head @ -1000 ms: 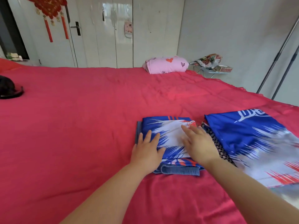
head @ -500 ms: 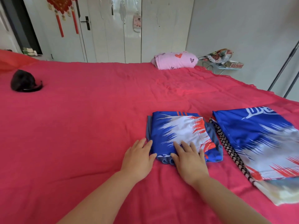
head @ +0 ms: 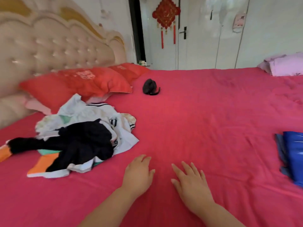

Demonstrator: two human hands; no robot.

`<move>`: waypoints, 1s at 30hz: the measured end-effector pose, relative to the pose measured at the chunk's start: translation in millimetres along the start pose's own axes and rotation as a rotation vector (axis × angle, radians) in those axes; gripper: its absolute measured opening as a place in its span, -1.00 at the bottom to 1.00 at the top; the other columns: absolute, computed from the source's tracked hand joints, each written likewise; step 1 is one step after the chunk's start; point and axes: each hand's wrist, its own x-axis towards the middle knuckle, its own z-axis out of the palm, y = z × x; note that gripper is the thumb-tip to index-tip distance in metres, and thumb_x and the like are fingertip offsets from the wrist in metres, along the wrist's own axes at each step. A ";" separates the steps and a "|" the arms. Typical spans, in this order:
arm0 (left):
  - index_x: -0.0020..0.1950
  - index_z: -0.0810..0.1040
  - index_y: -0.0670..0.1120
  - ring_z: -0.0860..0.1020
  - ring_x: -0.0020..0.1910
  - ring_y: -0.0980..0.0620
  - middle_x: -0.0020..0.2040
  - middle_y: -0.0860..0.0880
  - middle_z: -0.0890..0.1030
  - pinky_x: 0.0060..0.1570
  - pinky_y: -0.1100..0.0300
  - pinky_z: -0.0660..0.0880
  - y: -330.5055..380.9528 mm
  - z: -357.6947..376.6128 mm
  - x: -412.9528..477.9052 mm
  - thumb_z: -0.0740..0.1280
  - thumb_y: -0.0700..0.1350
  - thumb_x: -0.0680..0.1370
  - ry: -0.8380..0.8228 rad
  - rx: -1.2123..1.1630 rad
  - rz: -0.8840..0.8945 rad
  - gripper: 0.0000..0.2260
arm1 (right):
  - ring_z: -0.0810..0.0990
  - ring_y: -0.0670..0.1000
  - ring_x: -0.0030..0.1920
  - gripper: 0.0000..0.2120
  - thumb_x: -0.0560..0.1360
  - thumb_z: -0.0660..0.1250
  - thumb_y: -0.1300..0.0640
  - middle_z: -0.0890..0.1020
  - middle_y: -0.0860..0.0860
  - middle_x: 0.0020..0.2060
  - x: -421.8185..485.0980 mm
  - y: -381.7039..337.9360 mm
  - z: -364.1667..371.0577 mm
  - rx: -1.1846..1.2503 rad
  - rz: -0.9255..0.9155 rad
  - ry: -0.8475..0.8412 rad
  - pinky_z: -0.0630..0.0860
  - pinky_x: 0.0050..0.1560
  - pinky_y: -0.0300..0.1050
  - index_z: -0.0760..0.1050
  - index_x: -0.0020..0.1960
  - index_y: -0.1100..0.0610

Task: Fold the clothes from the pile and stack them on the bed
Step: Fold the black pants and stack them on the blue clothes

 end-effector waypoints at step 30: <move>-0.10 0.62 0.25 0.53 -0.13 0.41 -0.27 0.43 0.56 -0.04 0.50 0.39 -56.8 0.5 -35.7 0.45 -0.11 0.41 0.354 -0.916 -0.219 -0.77 | 0.33 -0.04 0.37 -0.56 0.61 -0.10 -0.13 0.48 -0.13 0.25 57.6 -87.8 22.7 0.765 0.100 -0.204 0.17 0.40 -0.10 0.53 0.17 -0.12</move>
